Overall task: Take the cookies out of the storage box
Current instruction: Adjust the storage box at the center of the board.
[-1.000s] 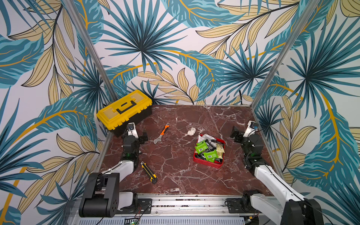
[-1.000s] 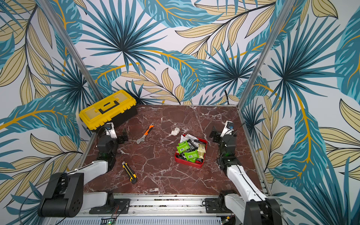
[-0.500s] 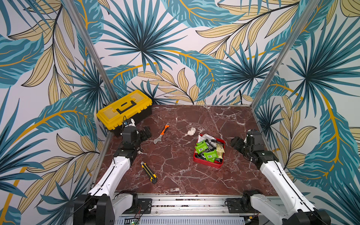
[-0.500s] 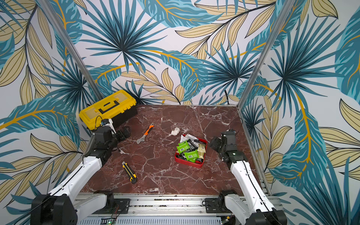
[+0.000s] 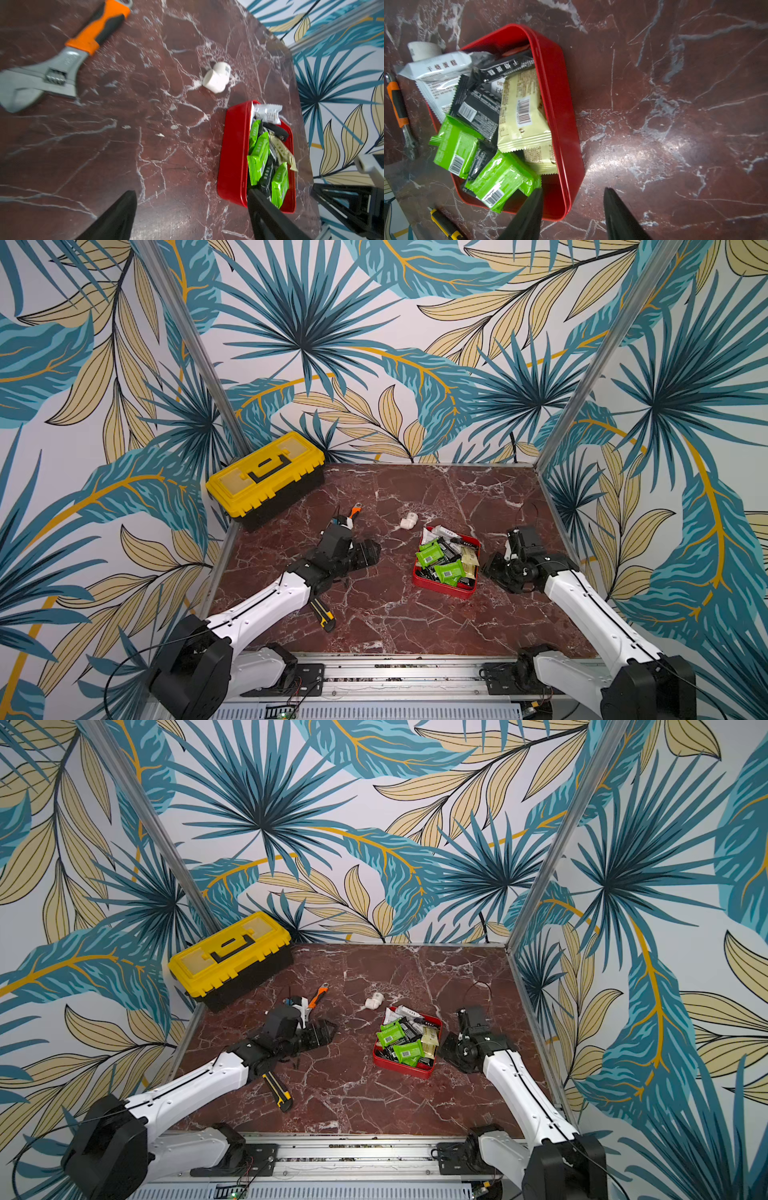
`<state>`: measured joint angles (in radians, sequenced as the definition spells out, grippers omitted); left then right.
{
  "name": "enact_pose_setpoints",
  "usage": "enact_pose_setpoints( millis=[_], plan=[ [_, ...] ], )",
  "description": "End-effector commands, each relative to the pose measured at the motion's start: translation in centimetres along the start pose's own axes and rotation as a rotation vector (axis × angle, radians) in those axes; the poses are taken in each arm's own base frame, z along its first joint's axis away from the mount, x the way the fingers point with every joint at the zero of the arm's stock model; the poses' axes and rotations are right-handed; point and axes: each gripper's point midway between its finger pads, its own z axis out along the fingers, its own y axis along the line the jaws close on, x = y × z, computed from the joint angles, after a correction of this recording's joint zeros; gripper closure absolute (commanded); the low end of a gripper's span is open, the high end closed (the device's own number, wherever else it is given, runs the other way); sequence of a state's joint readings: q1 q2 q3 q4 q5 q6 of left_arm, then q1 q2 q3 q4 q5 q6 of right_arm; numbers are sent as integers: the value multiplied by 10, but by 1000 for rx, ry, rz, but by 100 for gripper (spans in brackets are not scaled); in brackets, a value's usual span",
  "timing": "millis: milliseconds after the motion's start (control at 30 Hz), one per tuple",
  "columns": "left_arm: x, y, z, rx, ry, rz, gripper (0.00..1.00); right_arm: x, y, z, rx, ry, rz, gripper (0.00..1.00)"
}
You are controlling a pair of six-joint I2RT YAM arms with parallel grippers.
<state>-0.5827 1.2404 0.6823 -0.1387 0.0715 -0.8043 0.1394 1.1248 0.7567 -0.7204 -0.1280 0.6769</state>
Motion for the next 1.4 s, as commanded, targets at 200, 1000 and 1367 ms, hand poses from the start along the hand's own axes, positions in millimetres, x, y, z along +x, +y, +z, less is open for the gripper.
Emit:
enact_pose_setpoints(
  millis=[200, 1000, 1367],
  plan=[
    [-6, -30, 11, 36, 2, 4, 15, 1, 8, 16, 68, 51, -84, 55],
    [-12, -30, 18, -12, 14, 73, 17, -22, 10, 30, 238, 18, -260, 93],
    [-14, -55, 40, 55, 67, 121, 17, -49, 10, 41, 349, 61, -473, 94]
  ],
)
